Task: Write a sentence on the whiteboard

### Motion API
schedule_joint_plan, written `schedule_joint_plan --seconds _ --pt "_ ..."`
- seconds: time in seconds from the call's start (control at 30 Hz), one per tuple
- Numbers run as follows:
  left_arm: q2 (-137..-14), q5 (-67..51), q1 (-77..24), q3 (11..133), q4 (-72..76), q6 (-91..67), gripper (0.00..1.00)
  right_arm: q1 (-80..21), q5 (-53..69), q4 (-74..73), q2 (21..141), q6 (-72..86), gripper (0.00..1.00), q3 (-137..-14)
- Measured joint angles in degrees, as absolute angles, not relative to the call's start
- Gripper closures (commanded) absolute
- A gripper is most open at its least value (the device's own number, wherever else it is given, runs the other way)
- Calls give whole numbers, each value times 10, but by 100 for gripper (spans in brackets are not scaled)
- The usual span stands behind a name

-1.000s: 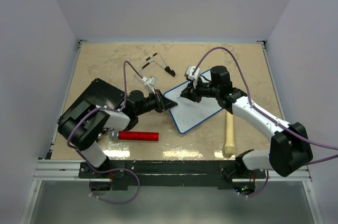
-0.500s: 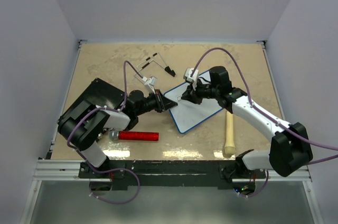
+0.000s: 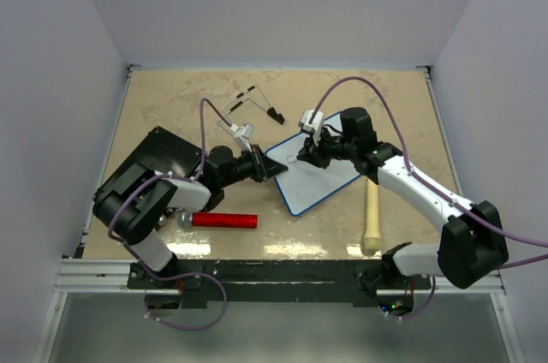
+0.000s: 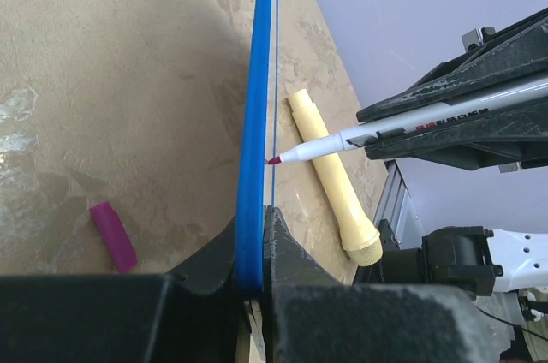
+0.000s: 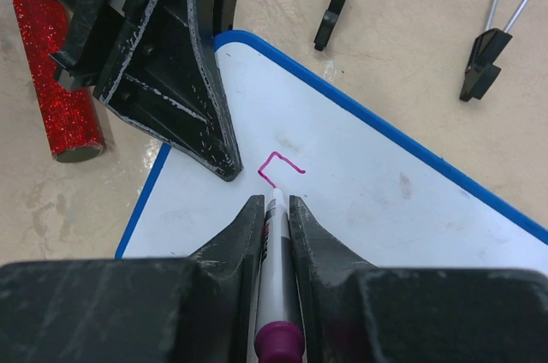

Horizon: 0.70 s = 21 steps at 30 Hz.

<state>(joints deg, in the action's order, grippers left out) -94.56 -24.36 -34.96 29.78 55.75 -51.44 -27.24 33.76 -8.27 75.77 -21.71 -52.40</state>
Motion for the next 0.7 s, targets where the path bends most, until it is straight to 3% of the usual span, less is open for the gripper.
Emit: schedule_joint_plan --seconds 0.7 --pt "-940 -241 -351 298 551 -512 100 -269 386 -154 778 -267 100 -545"
